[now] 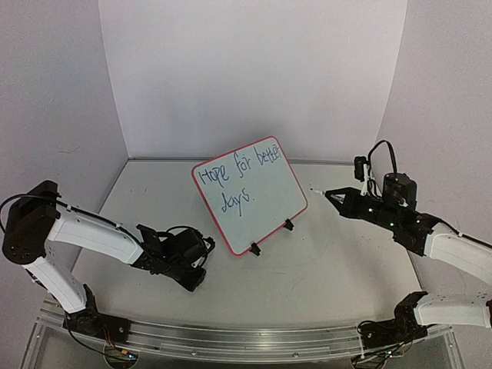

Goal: Write a sentence on the whiteboard
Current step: Pick up the pen cap from the center of the board, then insert the whiteboard marker without the cap into the pen cap.

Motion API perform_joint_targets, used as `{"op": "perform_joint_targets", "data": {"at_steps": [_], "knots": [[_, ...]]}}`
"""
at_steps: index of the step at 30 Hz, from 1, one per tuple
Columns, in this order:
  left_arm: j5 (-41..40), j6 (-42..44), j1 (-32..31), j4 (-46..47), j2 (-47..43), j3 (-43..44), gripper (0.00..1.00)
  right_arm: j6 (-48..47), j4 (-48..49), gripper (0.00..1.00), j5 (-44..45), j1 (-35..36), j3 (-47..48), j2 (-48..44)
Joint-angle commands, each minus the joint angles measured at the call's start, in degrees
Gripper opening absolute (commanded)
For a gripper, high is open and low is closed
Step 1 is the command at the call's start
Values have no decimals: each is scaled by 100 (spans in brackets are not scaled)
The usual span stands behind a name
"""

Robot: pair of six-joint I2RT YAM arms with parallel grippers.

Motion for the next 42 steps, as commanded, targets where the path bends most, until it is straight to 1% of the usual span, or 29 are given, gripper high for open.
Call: {"op": "perform_joint_targets", "data": {"at_steps": [1,4,7,10,13,16,19,22,26,30,33,37,42], "knots": [[-28,37,-30,-86,79,198,33,-24,171,0,26,-19,-22,-76],[76,73,-30,-60,146,213,32,-34,172,0,24,-18,-29,-76],[136,99,-30,-96,249,274,29,-38,171,0,27,-22,-30,-85],[122,69,-30,-150,276,287,22,-25,169,0,27,-19,-49,-118],[126,-18,-30,-215,279,230,12,-12,163,0,31,-21,-57,-150],[118,-125,-31,-251,217,113,5,-10,103,0,25,-18,-15,-142],[151,-226,-30,-259,69,-6,0,-31,-9,0,-36,-18,66,-90],[303,-222,-30,-215,-246,-152,0,-145,-307,0,-276,-18,297,22],[798,-8,-30,-140,-869,-378,0,-478,-1024,0,-1126,-23,876,375],[1625,216,-31,-142,-1658,-466,0,-636,-1668,0,-2599,-46,1443,889],[2311,255,-30,-198,-2046,-302,0,-526,-1865,0,-3685,-41,1699,1342],[3011,306,-31,-166,-2101,128,0,-350,-1946,0,-4737,-10,1922,1733],[3557,328,-30,469,-1969,534,0,-251,-2168,0,-5771,178,2215,2157]]}}
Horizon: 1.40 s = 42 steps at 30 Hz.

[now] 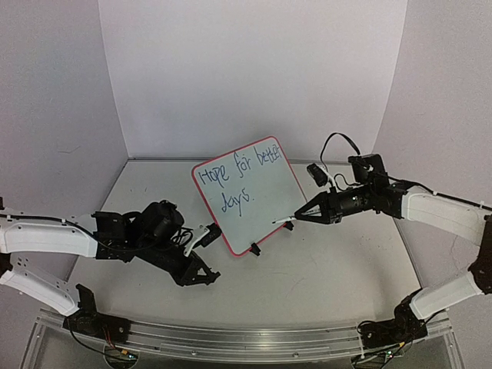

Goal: Write a sentence on the whiteboard
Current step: Insert the whiteboard marker without the cap into the pen cap.

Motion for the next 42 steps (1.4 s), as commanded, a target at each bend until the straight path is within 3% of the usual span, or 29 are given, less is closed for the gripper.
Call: {"op": "perform_joint_targets", "data": {"at_steps": [1,11,42], "knots": [[872,130,-19,739,104,541,0,101,-289,0,-1532,189,467,292],[1397,18,-19,1389,344,720,0,94,-435,0,-1762,708,623,779],[1477,-3,-19,1293,446,895,0,-66,-442,0,-1721,1303,903,1609]]}}
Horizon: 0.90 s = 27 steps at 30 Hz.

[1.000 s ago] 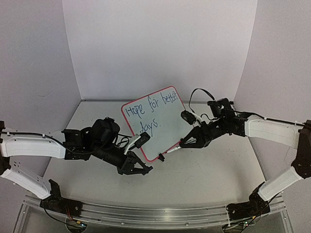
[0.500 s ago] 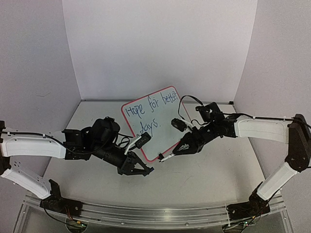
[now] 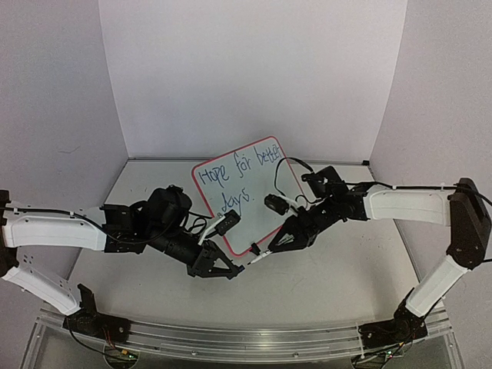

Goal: Write a sentence on the whiteboard
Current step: Insert the whiteboard marker without the cap into the pen cap.

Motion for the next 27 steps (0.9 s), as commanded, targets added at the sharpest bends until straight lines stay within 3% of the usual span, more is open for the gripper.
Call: {"op": "perform_joint_targets", "data": {"at_steps": [1,27], "knots": [[32,8,-19,177,-1,319,0,-108,57,0,-23,72,226,100],[-29,8,-19,82,35,443,0,-117,65,0,79,278,366,296]]}}
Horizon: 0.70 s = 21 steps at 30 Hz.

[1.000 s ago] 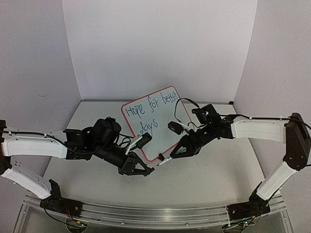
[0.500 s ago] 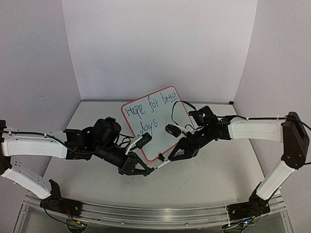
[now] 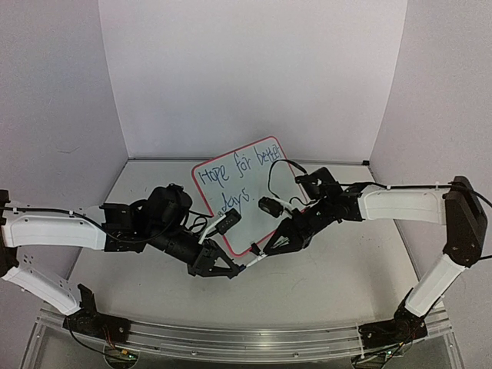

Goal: Write a sentence on the whiteboard
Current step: Insert the whiteboard marker without the cap into the pen cap.

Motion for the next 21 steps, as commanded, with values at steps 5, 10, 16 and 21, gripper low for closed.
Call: {"op": "perform_joint_targets", "data": {"at_steps": [5,10,16,21], "knots": [[-37,42,-19,95,71,412,0,-112,66,0,157,145,257,120],[-66,59,-19,59,104,443,0,-124,88,0,267,231,327,150],[-147,120,-19,38,160,511,0,-126,105,0,319,334,395,232],[-265,216,-11,46,250,654,0,-125,148,0,401,421,418,266]]}}
